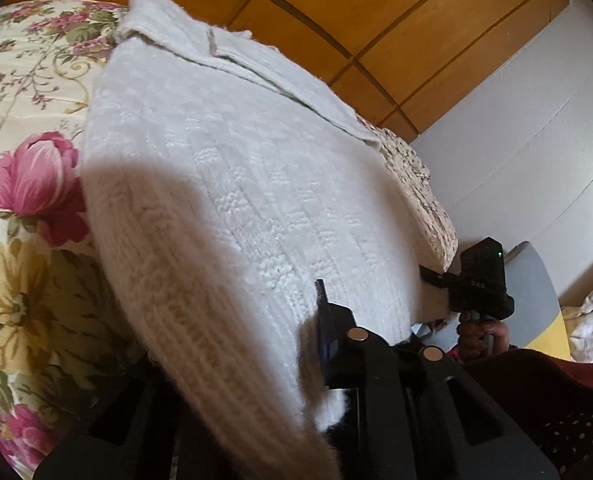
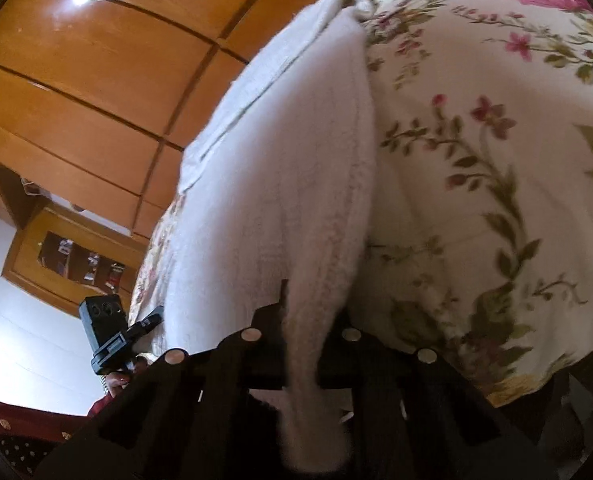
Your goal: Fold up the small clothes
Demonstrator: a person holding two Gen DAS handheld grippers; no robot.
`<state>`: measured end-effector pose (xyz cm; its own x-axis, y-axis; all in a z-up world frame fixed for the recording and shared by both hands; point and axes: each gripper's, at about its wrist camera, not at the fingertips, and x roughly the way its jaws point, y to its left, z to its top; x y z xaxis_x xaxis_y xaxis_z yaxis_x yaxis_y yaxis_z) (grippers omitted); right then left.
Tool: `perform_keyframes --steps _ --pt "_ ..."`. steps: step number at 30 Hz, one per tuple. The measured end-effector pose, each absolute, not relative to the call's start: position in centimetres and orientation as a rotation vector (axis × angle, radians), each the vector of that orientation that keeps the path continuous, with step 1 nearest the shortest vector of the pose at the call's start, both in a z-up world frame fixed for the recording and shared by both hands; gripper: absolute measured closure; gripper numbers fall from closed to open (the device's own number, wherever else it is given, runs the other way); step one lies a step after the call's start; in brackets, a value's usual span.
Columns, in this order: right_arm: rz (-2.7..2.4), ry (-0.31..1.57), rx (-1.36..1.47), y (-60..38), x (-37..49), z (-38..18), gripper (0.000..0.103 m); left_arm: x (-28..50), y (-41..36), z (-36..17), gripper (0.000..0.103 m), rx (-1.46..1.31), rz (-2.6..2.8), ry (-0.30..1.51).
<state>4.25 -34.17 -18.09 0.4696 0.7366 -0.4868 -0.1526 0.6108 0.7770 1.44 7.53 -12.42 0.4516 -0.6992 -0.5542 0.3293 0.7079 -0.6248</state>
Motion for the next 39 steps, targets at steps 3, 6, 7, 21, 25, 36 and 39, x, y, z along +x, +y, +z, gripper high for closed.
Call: perform_keyframes --steps 3,6,7,21,25,36,39 --pt "0.654 0.878 0.712 -34.1 4.1 -16.7 0.096 1.0 7.6 -11.2 0.092 -0.474 -0.676 0.86" --pt "0.738 0.777 0.687 -34.1 3.5 -14.5 0.096 0.7 8.0 -9.9 0.093 -0.494 -0.696 0.811" --pt "0.753 0.755 0.674 -34.1 3.2 -14.0 0.096 0.5 8.0 -9.1 0.093 -0.491 -0.704 0.786" --pt "0.923 0.558 0.748 -35.4 1.3 -9.4 0.097 -2.2 7.8 -3.0 0.095 -0.488 -0.855 0.573" --pt "0.964 0.504 0.786 -36.5 0.8 -8.1 0.097 -3.3 7.7 -1.5 0.095 -0.483 -0.922 0.527" --pt "1.061 0.368 0.795 -40.0 -3.9 -5.4 0.097 -7.2 7.8 1.8 0.095 -0.54 -1.11 0.47" --pt "1.097 0.349 0.795 -40.7 -5.8 -5.0 0.097 -8.1 8.0 2.2 0.095 -0.581 -1.179 0.469"
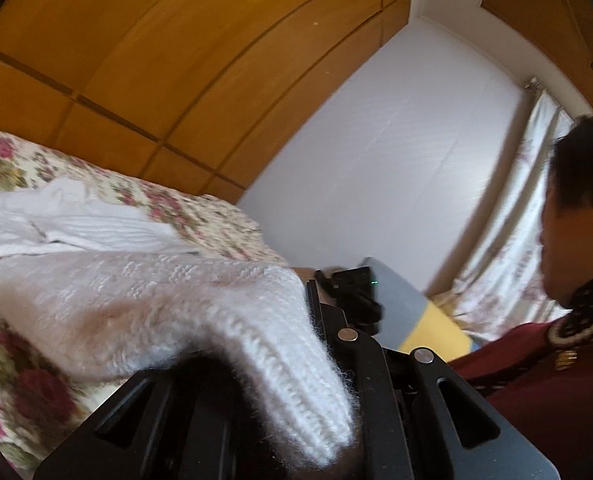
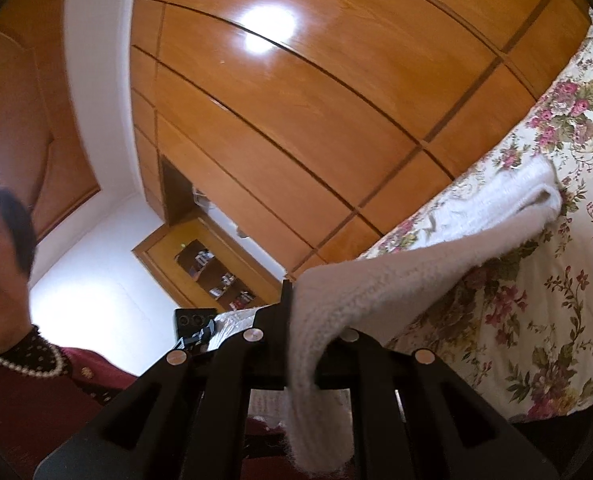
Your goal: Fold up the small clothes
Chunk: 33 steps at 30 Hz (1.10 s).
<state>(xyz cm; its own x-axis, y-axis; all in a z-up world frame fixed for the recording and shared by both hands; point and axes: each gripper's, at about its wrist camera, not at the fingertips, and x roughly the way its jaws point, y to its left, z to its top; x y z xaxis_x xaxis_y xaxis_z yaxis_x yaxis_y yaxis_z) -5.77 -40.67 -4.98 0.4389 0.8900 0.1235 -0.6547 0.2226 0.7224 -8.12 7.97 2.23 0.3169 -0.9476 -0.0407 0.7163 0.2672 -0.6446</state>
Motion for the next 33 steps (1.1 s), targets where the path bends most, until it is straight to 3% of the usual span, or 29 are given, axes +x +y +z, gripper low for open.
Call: perform_keyframes --steps 7,18,25,33 --pt "1.14 0.33 0.875 -42.2 -7.4 -5.7 0.096 -8.0 8.7 1.1 0.095 -0.724 -1.25 0.528" --pt "0.987 0.433 1.103 -43.5 -2.4 -9.6 0.096 -2.3 10.8 -4.2 0.095 -0.942 -0.95 0.688" --pt "0.953 0.439 1.163 -42.7 3.1 -9.3 0.095 0.6 13.1 -5.6 0.095 -1.031 -0.802 0.701" --pt "0.824 0.575 1.128 -40.7 11.1 -11.0 0.095 4.8 14.6 -7.8 0.095 -1.026 -0.634 0.753"
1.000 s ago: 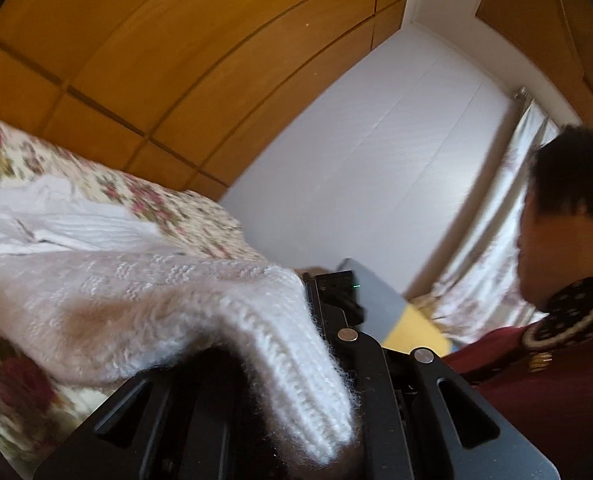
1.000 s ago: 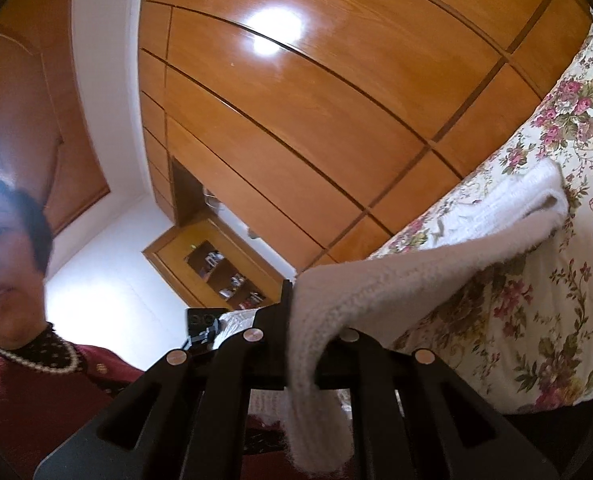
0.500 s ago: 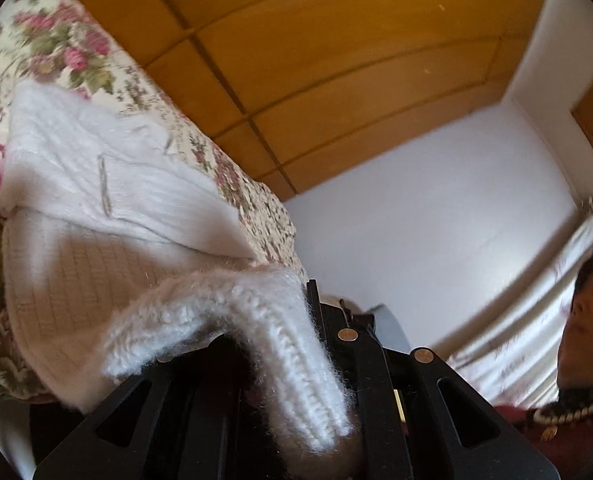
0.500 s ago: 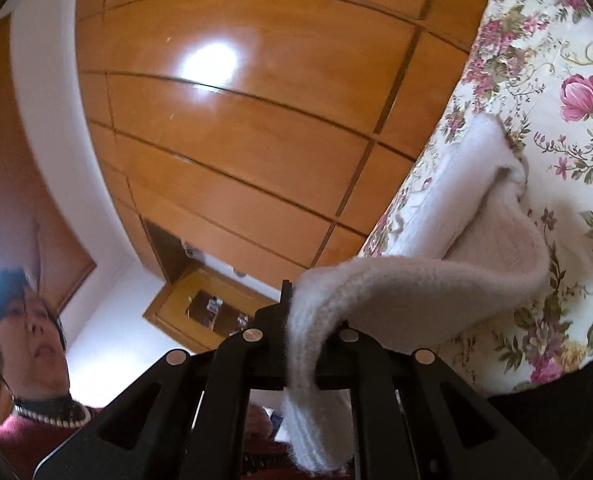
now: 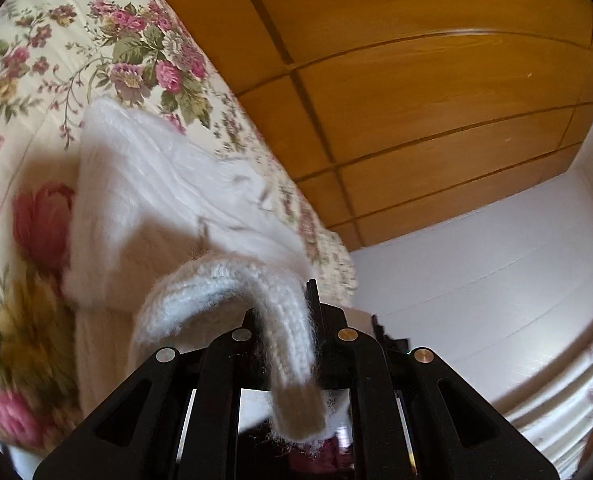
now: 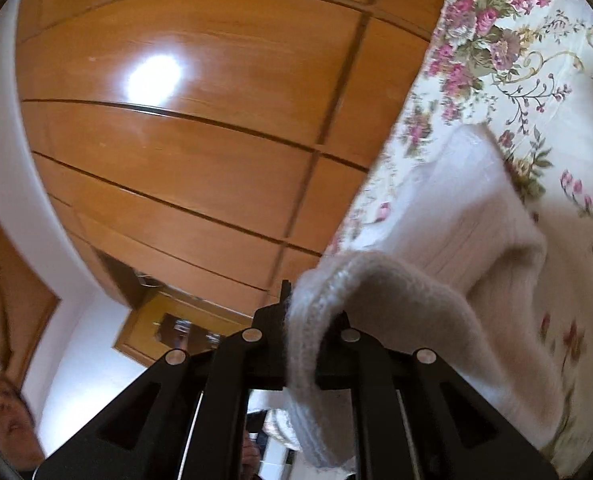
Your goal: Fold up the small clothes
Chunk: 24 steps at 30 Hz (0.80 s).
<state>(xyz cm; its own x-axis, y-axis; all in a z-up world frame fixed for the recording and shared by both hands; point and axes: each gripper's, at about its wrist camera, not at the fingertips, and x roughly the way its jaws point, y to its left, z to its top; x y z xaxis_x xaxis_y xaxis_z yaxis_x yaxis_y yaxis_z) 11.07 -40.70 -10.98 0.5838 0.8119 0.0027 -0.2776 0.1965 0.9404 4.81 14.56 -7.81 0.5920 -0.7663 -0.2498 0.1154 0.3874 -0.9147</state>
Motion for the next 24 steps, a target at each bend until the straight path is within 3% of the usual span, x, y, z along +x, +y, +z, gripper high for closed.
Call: perform_keyframes --steps 14,18,24 --pt "0.613 0.656 1.11 -40.3 18.5 -15.7 0.096 12.9 13.0 -10.2 0.095 -0.896 -0.452 0.788" --pt "0.592 0.614 1.173 -41.1 18.8 -17.6 0.097 14.0 12.1 -11.6 0.091 -0.807 -0.402 0.836" --pt "0.599 0.554 1.102 -40.8 18.1 -17.9 0.097 13.8 11.7 -12.4 0.091 -0.744 -0.412 0.762"
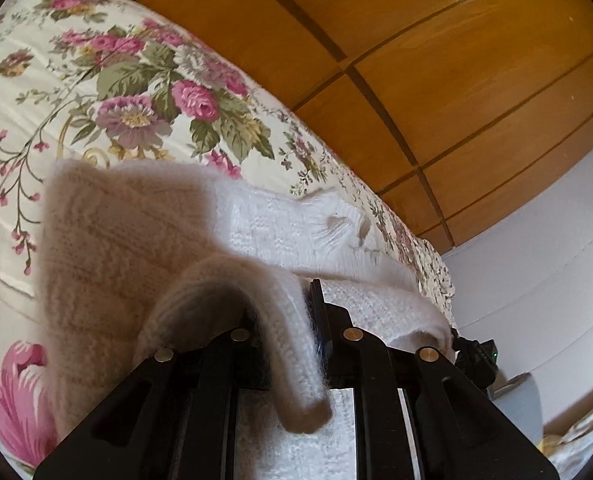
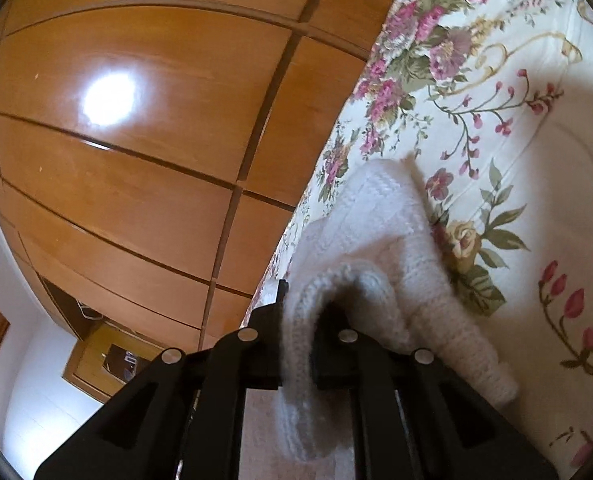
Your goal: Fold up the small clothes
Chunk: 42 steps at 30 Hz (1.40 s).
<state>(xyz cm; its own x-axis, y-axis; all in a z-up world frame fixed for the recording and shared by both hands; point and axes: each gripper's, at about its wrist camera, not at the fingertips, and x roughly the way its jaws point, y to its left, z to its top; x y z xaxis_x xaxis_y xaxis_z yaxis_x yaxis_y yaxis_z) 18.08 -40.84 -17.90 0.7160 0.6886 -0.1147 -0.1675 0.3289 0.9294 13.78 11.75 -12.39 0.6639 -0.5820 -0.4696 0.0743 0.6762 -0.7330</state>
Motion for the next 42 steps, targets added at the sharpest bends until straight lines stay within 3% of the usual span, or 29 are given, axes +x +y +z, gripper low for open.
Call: perform_keyframes --steps 5,6,7,8,9,10,12,16,20,26,30,36,42 --pt "0.55 0.589 1.067 -40.3 18.4 -17.0 0.092 13.4 11.8 -12.3 0.087 -0.741 -0.429 0.727" --pt "0.539 0.601 1.051 -40.2 18.4 -16.5 0.081 13.2 11.8 -12.0 0.072 -0.745 -0.454 0.718" --pt "0.528 0.6 1.032 -40.1 18.3 -15.7 0.06 13.1 11.7 -11.7 0.05 -0.746 -0.485 0.702" --pt "0.519 0.583 1.024 -40.1 18.1 -15.0 0.052 13.0 11.3 -11.1 0.039 -0.733 -0.52 0.677" --pt "0.512 0.561 1.021 -40.3 17.7 -14.3 0.045 12.8 10.8 -10.4 0.022 -0.704 -0.53 0.66" --pt "0.497 0.534 1.007 -40.4 17.3 -13.2 0.045 12.6 10.3 -9.9 0.014 -0.663 -0.521 0.65" --pt "0.468 0.531 0.963 -40.0 16.8 -12.1 0.045 12.5 8.9 -9.5 0.008 -0.552 -0.482 0.649" --pt "0.397 0.555 0.72 -37.4 14.8 -9.2 0.045 12.1 8.3 -10.2 0.008 -0.501 -0.466 0.633" --pt "0.389 0.6 0.311 -31.0 14.2 -7.4 0.054 12.1 8.1 -10.5 0.006 -0.494 -0.464 0.627" --pt "0.34 0.741 -0.071 -24.4 18.1 -10.3 0.063 12.2 7.8 -10.7 0.004 -0.479 -0.474 0.639" --pt "0.273 0.741 -0.055 -25.3 21.1 -12.8 0.052 12.6 7.7 -10.5 0.004 -0.472 -0.454 0.66" --pt "0.237 0.691 -0.039 -25.6 20.5 -12.9 0.052 12.5 6.1 -7.5 0.008 -0.476 -0.424 0.721" --pt "0.242 0.681 -0.022 -25.8 20.5 -12.7 0.052 13.3 0.1 -6.3 0.016 -0.23 -0.45 0.757"
